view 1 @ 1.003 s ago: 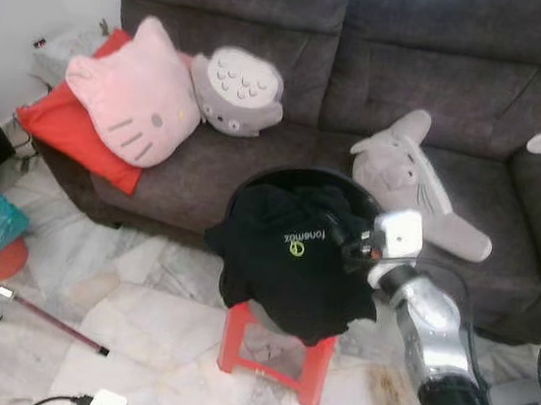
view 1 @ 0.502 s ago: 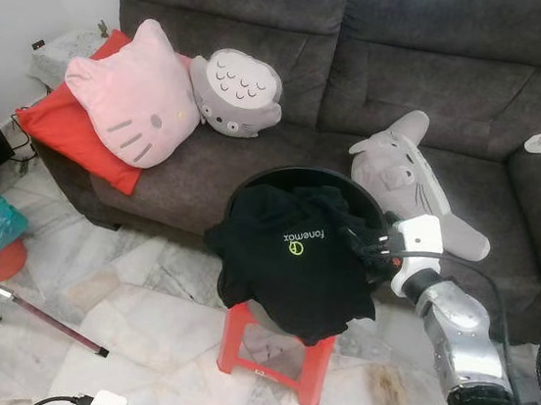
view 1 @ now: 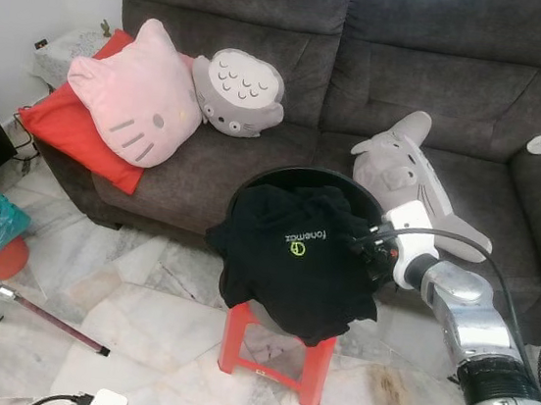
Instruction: Hang hanger
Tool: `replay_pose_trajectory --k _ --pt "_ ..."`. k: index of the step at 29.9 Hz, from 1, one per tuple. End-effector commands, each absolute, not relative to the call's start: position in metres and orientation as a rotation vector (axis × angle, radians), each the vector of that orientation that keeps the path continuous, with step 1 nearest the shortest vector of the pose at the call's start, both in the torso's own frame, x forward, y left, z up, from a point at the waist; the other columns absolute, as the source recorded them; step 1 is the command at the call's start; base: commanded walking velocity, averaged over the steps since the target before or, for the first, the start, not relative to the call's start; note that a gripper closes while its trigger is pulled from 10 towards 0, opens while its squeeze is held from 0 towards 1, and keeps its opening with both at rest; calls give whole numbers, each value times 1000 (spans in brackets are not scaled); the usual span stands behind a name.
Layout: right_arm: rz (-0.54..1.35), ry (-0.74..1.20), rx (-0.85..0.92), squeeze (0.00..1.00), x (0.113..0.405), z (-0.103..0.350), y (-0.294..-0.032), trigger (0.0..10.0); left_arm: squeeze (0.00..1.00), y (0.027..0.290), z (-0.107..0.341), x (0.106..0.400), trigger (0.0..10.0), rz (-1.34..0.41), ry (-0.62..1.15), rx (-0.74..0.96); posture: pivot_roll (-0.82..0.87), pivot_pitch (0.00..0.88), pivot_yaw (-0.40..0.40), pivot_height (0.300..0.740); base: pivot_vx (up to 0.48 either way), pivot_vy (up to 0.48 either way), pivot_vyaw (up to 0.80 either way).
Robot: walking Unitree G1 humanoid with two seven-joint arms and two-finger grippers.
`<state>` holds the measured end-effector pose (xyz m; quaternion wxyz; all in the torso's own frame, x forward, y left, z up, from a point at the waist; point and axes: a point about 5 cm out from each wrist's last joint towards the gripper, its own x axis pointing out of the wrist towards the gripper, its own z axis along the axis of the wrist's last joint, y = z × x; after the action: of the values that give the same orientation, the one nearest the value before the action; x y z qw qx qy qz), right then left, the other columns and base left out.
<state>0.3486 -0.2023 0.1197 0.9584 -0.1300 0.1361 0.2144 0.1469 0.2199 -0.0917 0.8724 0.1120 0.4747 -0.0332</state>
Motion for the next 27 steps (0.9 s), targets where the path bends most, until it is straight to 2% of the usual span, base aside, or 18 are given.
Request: replay_pose_trajectory --k 1,5,8,13,21,24,25,27 --pt "406 132 -178 0 347 134 -200 10000 0 224 -93 141 10000 -54 1012 234 -49 27 47 740 0 0 0" --pt "371 42 -87 0 341 140 -199 10000 0 224 -93 141 10000 -54 1012 237 -53 28 48 740 0 0 0" --pt "397 -19 183 0 311 127 -179 10000 0 224 -93 142 10000 -59 1012 242 -58 27 50 740 0 0 0" --pt "450 15 313 0 287 111 -162 10000 0 225 -93 142 10000 -62 1010 245 -59 26 50 740 0 0 0" --pt "275 101 602 0 263 76 -172 10000 0 225 -92 143 10000 -63 1008 249 -61 23 49 740 0 0 0" --pt "229 88 634 0 262 72 -176 10000 0 225 -92 143 10000 -63 1008 251 -61 23 49 740 0 0 0" --pt "152 54 733 0 263 71 -183 10000 0 225 -92 143 10000 -62 1006 252 -59 23 49 740 0 0 0" --pt "116 41 779 0 264 70 -187 10000 0 225 -92 143 10000 -62 1006 252 -59 21 48 740 0 0 0"
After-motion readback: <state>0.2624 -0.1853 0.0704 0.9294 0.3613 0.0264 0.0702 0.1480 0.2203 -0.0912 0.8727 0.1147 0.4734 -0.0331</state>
